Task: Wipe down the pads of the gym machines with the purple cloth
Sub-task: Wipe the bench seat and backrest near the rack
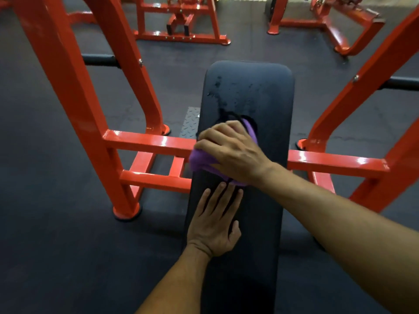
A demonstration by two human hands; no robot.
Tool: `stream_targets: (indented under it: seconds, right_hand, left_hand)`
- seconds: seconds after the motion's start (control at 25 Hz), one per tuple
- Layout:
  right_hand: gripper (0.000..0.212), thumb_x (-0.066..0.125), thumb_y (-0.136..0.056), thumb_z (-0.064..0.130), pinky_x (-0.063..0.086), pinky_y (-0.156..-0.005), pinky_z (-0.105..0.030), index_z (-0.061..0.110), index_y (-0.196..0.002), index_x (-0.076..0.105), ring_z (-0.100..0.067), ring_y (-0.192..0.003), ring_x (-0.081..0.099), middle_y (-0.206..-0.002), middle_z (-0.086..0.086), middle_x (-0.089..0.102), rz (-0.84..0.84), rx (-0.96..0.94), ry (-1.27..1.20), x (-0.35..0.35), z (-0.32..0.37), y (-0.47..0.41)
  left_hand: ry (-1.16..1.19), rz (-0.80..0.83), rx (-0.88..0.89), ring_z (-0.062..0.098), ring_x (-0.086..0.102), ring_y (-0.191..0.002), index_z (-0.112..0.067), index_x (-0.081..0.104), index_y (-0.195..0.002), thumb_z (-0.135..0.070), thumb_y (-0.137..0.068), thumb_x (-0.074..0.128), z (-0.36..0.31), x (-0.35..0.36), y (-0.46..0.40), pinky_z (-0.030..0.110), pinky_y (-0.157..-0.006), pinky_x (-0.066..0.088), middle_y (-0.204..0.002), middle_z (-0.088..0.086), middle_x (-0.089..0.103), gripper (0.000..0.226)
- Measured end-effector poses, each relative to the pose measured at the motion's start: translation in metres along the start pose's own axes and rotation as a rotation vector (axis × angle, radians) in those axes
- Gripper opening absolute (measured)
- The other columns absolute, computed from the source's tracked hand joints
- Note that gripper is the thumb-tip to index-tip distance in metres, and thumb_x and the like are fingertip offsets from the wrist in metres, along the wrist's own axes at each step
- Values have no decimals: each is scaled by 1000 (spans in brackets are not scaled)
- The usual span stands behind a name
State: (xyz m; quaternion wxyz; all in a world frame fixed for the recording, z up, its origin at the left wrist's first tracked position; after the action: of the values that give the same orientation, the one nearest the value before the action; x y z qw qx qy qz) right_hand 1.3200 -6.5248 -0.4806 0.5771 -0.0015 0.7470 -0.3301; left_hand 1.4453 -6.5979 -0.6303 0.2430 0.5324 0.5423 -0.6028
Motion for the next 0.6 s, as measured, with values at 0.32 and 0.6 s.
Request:
stream_targets:
  seconds: [0.32,0.6]
  right_hand:
    - [32,68,-87,17,43,-95,-54,10,-117,62,-33,-110,57,-122,-9,60,-543,791,-135,-60,-59,108]
    - [38,62,-90,27,37,-109,-60,15,-126,54,-41,-142,39,-146,-17,47,-446,966,-97,15,-43,98]
  left_hand:
    - [35,67,-107,30,48,-138,-18,56,-137,-41,-88,56,-17,-39,-55,53,-113,37,-145,5,47,54]
    - [-96,67,15,26,20,-158,-11,42,-156,-42,-87,53,-13,-14,-76,54,-127,15,-170,10,22,76]
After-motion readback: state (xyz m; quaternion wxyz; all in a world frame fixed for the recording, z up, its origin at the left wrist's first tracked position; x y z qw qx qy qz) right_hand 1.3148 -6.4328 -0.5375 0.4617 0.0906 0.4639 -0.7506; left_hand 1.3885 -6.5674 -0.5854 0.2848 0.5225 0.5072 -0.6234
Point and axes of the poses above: each hand's wrist, its own y-axis away from the middle knuckle, its own x-axis out of the palm, z = x × y, the point moved 3 cm from there along -y, towards the middle knuckle
